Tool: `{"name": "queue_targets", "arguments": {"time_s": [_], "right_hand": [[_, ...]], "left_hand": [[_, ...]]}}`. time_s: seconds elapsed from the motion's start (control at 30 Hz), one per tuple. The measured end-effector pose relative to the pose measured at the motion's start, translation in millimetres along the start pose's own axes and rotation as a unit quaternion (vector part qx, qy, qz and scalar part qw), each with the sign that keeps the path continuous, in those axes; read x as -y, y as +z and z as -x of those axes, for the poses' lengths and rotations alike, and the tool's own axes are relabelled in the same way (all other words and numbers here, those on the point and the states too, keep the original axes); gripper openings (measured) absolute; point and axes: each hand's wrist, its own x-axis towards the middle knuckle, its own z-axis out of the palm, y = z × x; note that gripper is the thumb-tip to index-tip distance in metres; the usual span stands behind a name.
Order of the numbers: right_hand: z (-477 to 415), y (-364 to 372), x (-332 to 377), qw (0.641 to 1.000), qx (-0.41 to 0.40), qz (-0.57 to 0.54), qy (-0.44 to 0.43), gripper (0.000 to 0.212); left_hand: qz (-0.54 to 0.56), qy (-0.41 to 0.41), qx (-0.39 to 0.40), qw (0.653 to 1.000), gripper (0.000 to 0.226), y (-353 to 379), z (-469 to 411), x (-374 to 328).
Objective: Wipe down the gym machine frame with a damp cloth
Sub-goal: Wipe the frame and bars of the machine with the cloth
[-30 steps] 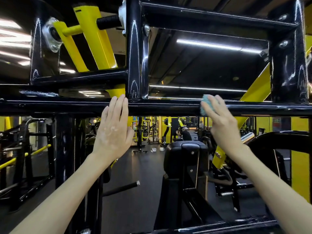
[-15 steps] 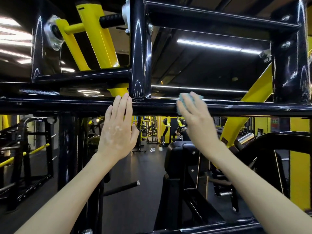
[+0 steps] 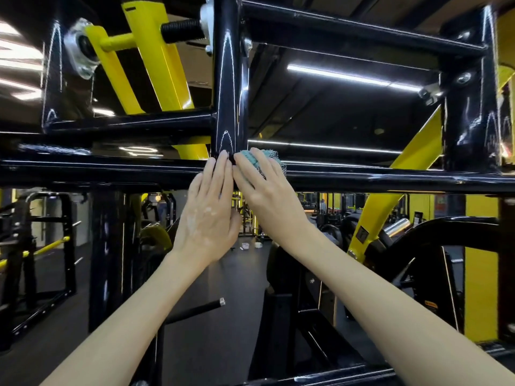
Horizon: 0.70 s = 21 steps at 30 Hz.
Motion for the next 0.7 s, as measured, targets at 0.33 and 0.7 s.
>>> {"name": "queue_targets", "arguments": {"time_s": [0.33, 0.7], "right_hand": [[55, -10, -75, 1.0, -0.005, 0.02, 0.024, 0.047], [136, -17, -193, 0.997, 0.022, 0.054, 0.044, 0.051]], "left_hand": [[0.009, -0.003, -0.005, 1.0, 0.07, 15, -20, -46], [0.001, -0.011, 0.001, 1.0, 0.071, 33, -48, -121]]}}
